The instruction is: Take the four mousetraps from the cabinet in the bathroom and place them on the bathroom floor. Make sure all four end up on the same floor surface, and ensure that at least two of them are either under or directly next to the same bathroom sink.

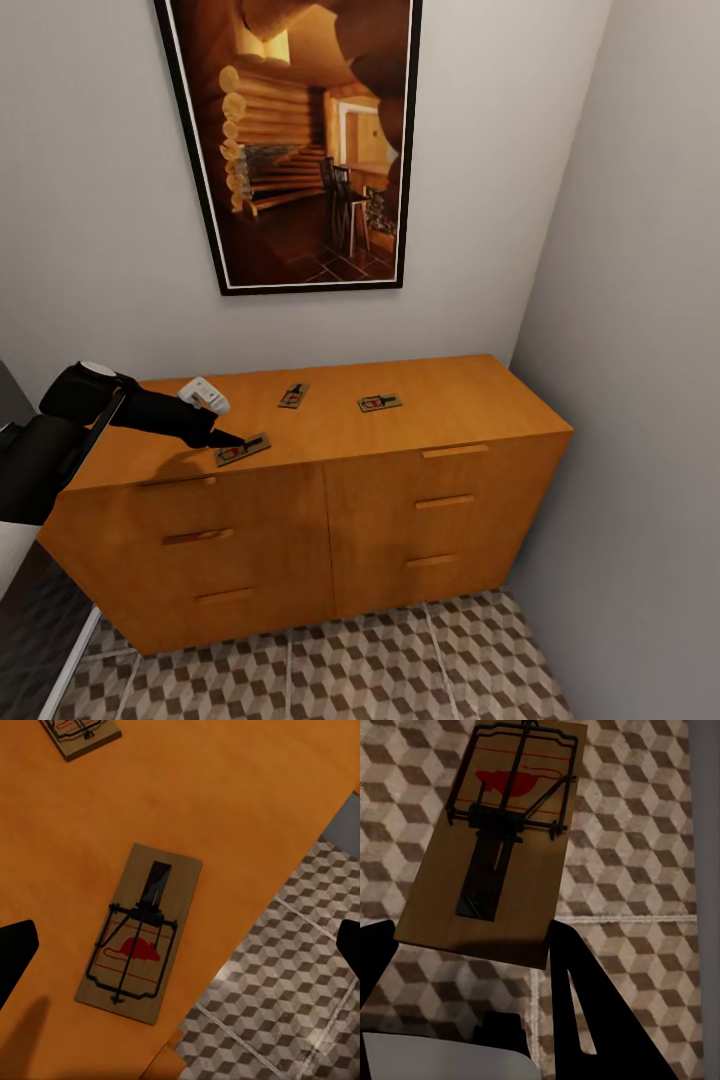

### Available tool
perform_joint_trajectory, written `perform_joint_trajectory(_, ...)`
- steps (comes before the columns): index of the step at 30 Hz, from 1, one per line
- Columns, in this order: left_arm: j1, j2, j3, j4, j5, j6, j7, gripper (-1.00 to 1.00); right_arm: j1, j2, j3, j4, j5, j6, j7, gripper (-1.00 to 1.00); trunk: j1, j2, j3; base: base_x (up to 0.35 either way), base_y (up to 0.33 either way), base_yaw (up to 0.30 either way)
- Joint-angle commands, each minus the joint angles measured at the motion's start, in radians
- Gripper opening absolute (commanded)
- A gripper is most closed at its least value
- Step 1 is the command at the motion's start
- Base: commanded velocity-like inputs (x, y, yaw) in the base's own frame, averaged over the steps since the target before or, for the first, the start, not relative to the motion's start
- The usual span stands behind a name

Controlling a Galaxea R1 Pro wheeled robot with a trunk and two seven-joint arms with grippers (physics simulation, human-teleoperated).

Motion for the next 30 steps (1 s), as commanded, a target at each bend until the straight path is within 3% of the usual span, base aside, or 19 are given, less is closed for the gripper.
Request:
perform_joint_trajectory(1,-0.001,0.000,-0.001,-0.001,-0.010,0.007,-0.010,1.00,-0.001,0.000,0.005,0.001,0.007,-0.001,-0.005,-1.00,0.000,-0.001,-0.001,0.000,0.000,0.000)
perform_joint_trajectory(10,0.000,0.000,-0.005,-0.001,-0.010,0.007,-0.010,1.00,-0.001,-0.003,0.005,0.001,0.007,0.000,0.025,-1.00,0.000,-0.001,-0.001,0.000,0.000,0.000)
perform_joint_trajectory(17,0.002,0.000,-0.025,0.001,-0.010,0.007,-0.010,1.00,-0.001,-0.004,0.005,0.001,0.006,0.001,0.027,-1.00,0.000,-0.001,-0.001,0.000,0.000,0.000)
perform_joint_trajectory(30,0.016,0.000,-0.028,0.011,-0.011,0.007,-0.009,1.00,-0.001,-0.005,0.005,0.001,0.007,0.001,0.026,-1.00,0.000,-0.001,-0.001,0.000,0.000,0.000)
